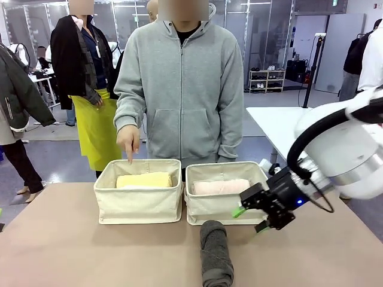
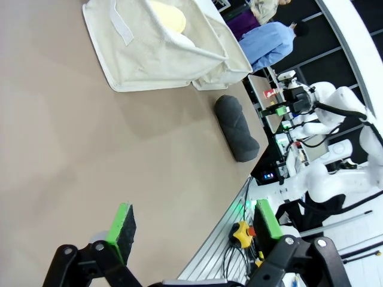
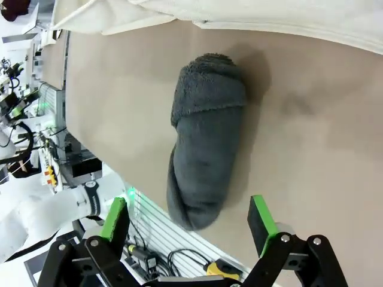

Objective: Divide the towels into two baskets.
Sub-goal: Pick up one hotel-folded towel from the bottom of the table and place it in the Fabric basket indicated by the person.

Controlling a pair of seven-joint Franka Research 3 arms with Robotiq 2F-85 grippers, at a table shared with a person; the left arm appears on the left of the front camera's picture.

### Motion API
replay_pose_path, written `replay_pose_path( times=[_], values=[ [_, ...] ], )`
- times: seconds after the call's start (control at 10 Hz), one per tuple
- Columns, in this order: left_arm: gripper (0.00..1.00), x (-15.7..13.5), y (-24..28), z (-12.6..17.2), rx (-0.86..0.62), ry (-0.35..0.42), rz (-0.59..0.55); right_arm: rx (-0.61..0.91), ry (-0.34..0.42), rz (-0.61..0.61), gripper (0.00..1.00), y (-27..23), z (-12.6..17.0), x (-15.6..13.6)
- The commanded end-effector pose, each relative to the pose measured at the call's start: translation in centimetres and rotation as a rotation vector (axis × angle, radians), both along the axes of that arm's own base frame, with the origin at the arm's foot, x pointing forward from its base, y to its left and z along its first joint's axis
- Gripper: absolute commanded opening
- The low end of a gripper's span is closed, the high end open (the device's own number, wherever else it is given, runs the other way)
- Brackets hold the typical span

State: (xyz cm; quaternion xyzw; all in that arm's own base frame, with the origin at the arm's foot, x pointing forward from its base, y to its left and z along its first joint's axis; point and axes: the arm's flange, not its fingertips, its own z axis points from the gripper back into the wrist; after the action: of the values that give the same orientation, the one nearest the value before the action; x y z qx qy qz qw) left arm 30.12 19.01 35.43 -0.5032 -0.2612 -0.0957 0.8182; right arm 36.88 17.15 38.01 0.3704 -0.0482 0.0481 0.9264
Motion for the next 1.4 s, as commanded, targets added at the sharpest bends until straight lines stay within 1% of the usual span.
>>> replay_pose_path(
  times=[0.0, 0.1, 0.2, 0.3, 0.7, 0.8, 1.1, 1.2, 1.3],
  values=[
    [1.00, -0.5, 0.1, 0.3, -0.007, -0.004, -0.010, -0.047, -0.037, -0.008, 1.00, 3.4, -2.1, 0.1],
    [1.00, -0.5, 0.1, 0.3, -0.007, -0.004, -0.010, -0.088, -0.032, -0.001, 1.00, 4.5, -2.7, 0.2],
    [1.00, -0.5, 0.1, 0.3, -0.007, -0.004, -0.010, -0.107, -0.049, -0.010, 1.00, 5.4, -2.9, 0.7],
    [1.00, -0.5, 0.1, 0.3, -0.007, -0.004, -0.010, -0.113, -0.049, -0.002, 1.00, 6.3, -3.5, 0.8],
    [1.00, -0.5, 0.1, 0.3, -0.007, -0.004, -0.010, -0.191, -0.067, 0.000, 1.00, 9.0, -6.2, 1.4],
    [1.00, -0.5, 0.1, 0.3, -0.007, -0.004, -0.010, -0.181, -0.102, 0.006, 1.00, 9.5, -6.3, 1.3],
    [1.00, -0.5, 0.1, 0.3, -0.007, -0.004, -0.010, -0.237, -0.102, 0.046, 1.00, 11.0, -7.3, 0.9],
    [1.00, -0.5, 0.1, 0.3, -0.007, -0.004, -0.010, -0.243, -0.105, 0.057, 0.92, 11.1, -7.4, 0.8],
    [1.00, -0.5, 0.1, 0.3, -0.007, -0.004, -0.010, -0.248, -0.108, 0.063, 0.80, 11.1, -7.4, 0.8]
  ],
)
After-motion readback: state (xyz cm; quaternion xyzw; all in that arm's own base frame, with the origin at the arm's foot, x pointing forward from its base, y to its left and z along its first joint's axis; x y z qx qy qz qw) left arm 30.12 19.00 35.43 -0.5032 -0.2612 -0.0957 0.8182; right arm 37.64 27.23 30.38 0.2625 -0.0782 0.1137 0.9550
